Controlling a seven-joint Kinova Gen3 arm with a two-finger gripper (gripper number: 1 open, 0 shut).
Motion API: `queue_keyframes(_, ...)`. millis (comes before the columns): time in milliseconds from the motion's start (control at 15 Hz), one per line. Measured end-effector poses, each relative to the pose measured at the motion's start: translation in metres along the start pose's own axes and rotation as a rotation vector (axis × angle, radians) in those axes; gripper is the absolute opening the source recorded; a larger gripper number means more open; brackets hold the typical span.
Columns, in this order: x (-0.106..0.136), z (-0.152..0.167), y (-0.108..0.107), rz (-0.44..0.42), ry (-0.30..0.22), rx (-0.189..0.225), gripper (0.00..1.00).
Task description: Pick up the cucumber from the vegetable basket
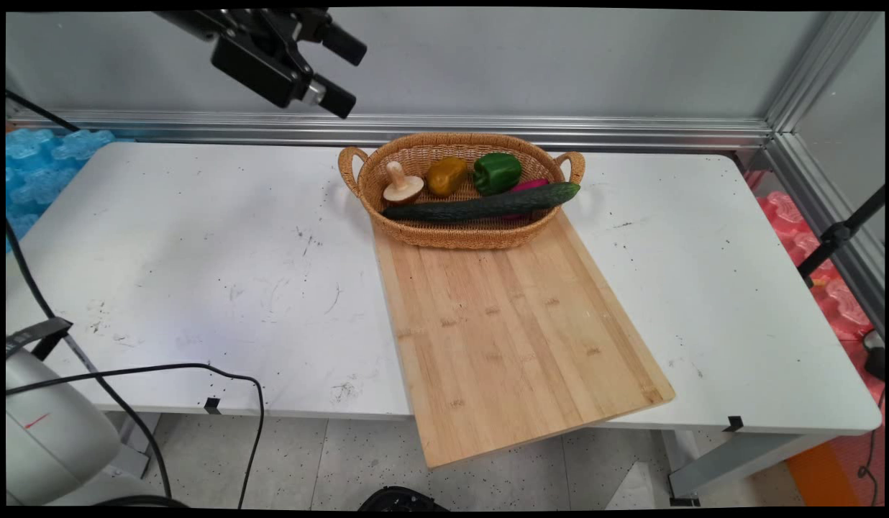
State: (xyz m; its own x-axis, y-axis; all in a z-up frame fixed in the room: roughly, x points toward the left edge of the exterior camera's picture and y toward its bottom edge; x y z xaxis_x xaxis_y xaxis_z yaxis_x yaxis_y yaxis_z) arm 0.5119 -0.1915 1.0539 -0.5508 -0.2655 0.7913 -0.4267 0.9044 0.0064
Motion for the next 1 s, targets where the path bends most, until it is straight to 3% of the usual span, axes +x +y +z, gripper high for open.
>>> queue_keyframes(467, -0.009, 0.034, -0.031, 0.021, -0.135, 0.109, 1.0)
queue_keyframes(1000, -0.008, 0.091, -0.067, 0.052, -0.249, 0.153, 1.0)
